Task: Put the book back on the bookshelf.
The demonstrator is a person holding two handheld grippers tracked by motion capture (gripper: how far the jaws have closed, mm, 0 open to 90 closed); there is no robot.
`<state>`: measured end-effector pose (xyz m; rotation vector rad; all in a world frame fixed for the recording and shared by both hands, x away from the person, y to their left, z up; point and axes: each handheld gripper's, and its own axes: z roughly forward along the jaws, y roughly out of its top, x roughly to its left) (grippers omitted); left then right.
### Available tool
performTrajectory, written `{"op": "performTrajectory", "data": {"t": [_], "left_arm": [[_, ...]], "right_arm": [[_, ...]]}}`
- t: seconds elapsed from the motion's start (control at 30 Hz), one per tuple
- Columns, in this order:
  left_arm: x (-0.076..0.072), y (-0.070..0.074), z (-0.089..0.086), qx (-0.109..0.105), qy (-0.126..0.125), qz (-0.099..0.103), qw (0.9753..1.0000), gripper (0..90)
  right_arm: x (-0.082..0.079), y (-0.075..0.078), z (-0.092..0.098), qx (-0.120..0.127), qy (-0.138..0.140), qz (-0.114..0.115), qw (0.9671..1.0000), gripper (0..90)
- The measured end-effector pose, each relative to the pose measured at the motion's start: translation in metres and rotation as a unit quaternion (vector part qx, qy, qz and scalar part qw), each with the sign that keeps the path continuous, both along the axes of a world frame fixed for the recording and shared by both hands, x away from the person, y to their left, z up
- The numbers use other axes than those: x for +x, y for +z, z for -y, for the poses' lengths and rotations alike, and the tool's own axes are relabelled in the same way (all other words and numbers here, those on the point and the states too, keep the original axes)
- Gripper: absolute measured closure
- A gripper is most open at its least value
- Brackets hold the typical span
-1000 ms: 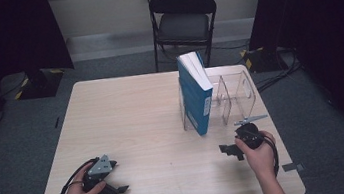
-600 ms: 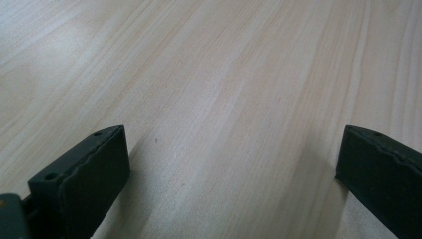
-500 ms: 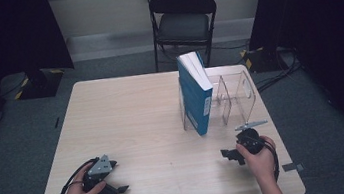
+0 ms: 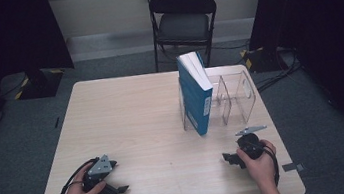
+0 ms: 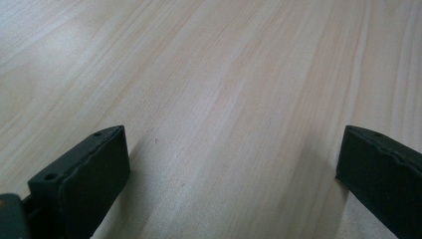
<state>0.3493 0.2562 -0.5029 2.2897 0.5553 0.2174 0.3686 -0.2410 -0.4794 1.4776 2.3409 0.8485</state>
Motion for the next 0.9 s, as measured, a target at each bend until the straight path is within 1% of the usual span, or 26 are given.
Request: {"op": "performTrajectory", "data": {"t": [0.03,0.07,0.13,0.17,0.2,0.27,0.3,0.37,0.43,0.53,0.73,0.9], "left_arm": [[0.0,0.0,0.0,-0.002,0.0,0.0,1.0,0.0],[0.0,0.0,0.0,-0.001,0.0,0.0,1.0,0.0],[0.0,0.0,0.0,0.002,0.001,0.001,1.0,0.0],[0.0,0.0,0.0,-0.002,0.0,0.0,1.0,0.0],[0.0,0.0,0.0,0.003,0.002,0.001,1.0,0.0],[0.0,0.0,0.0,-0.001,0.0,0.0,1.0,0.0],[0.0,0.0,0.0,0.002,0.001,0.001,1.0,0.0],[0.0,0.0,0.0,0.001,0.001,0.0,1.0,0.0],[0.0,0.0,0.0,0.001,0.001,0.0,1.0,0.0],[0.0,0.0,0.0,0.001,0.001,-0.001,1.0,0.0],[0.0,0.0,0.0,0.001,0.001,0.0,1.0,0.1],[0.0,0.0,0.0,0.001,0.001,0.0,1.0,0.0]], "right_arm": [[-0.001,-0.001,0.0,-0.001,-0.001,-0.001,1.0,19.6],[-0.001,-0.002,0.0,-0.002,0.001,0.009,1.0,19.4],[-0.003,-0.004,0.001,-0.004,0.0,0.018,0.9998,19.4],[-0.003,-0.004,0.0,-0.005,-0.002,0.021,0.9998,19.2],[-0.003,-0.005,0.0,-0.007,-0.001,0.023,0.9997,19.0],[-0.004,-0.005,0.0,-0.01,-0.004,0.025,0.9996,18.8],[-0.005,-0.005,-0.001,-0.013,-0.002,0.027,0.9995,18.7],[-0.005,-0.007,-0.001,-0.018,-0.001,0.036,0.9992,18.4],[-0.007,-0.009,-0.002,-0.018,-0.003,0.049,0.9986,17.5],[-0.01,-0.014,-0.003,-0.02,-0.01,0.078,0.9967,16.5],[-0.013,-0.021,-0.002,-0.002,-0.023,0.108,0.9939,14.9],[-0.013,-0.021,-0.003,-0.003,-0.022,0.108,0.9939,14.6]]}}
